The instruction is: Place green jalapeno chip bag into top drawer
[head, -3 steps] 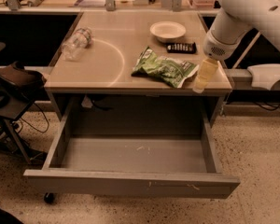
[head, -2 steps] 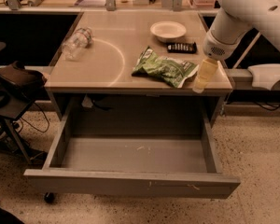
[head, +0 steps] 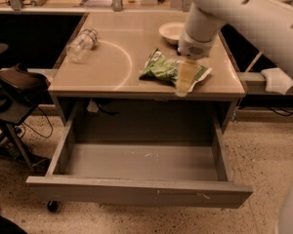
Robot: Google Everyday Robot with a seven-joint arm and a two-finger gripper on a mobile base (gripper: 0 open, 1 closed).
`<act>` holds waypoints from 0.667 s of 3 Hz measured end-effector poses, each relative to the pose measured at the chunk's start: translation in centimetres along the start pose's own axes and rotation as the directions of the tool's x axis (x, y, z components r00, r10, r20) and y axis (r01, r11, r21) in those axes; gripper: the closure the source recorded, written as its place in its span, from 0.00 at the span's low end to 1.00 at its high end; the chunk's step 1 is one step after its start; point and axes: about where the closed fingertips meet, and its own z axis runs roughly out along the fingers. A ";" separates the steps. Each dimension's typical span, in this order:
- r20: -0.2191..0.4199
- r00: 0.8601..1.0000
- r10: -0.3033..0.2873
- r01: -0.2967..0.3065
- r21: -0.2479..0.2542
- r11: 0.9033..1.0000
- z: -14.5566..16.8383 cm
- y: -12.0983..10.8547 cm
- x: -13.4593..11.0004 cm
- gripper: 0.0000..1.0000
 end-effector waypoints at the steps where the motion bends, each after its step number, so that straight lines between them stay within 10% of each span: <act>1: 0.000 1.000 0.002 -0.002 -0.001 1.000 0.2 0.0 0.0 0.00; 2: -0.021 1.000 0.013 -0.013 0.002 1.000 0.8 0.0 0.4 0.00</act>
Offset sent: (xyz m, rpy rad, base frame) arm 0.0035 -0.0080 -0.0110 -0.0365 -0.0002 -0.0429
